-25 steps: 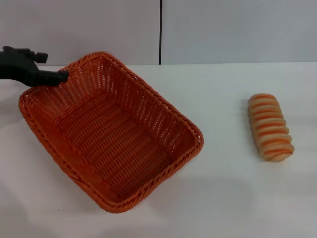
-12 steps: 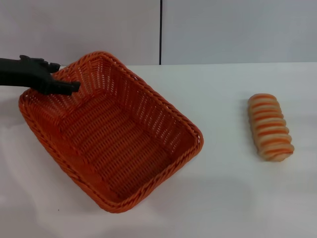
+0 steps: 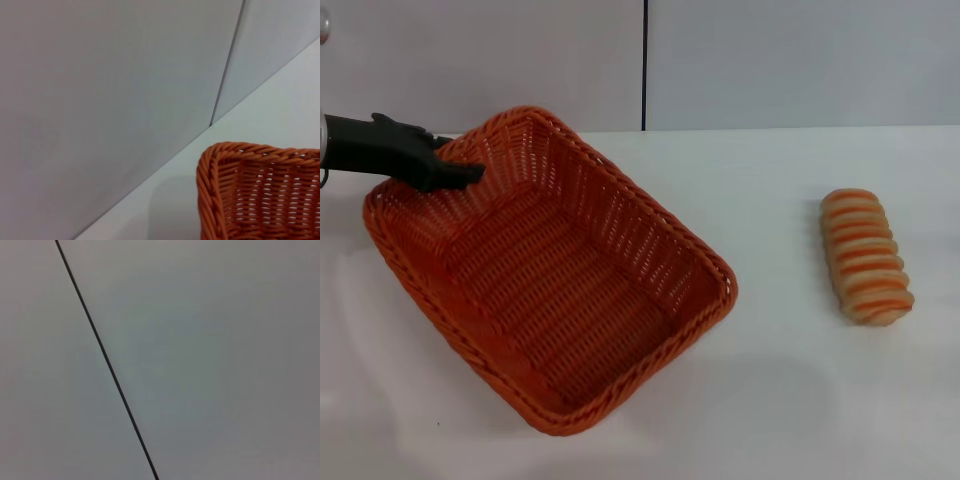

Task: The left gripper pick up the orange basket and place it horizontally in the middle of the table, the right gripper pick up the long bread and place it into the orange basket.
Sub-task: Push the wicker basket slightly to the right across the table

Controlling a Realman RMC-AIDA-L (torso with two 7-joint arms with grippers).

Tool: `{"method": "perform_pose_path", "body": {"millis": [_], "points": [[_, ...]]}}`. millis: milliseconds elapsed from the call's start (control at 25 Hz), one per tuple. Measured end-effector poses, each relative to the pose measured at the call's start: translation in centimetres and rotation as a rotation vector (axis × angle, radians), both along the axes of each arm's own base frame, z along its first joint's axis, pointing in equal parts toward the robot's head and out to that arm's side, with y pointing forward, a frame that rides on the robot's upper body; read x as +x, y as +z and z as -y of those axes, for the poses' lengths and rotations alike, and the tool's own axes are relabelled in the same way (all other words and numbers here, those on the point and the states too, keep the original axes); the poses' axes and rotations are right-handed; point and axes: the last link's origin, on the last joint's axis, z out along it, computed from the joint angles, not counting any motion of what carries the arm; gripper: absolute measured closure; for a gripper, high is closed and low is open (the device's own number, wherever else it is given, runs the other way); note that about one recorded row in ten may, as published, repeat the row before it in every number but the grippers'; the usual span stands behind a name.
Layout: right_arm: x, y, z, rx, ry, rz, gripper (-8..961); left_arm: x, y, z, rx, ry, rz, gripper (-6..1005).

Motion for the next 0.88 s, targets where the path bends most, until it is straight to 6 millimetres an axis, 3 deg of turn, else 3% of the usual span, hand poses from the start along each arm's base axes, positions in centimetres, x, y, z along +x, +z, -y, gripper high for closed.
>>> {"method": "perform_pose_path", "body": {"millis": [640,880], "points": [[0.2,-0.3,-0.1,-0.007,-0.017,-0.017,260,-0.6,0.7,0.5,0.016,0.076,0.028,818],[0.2,-0.3,-0.2,-0.007,-0.016,-0.017,261,-1.0,1.6,1.1,0.028,0.177,0.074,821]]}}
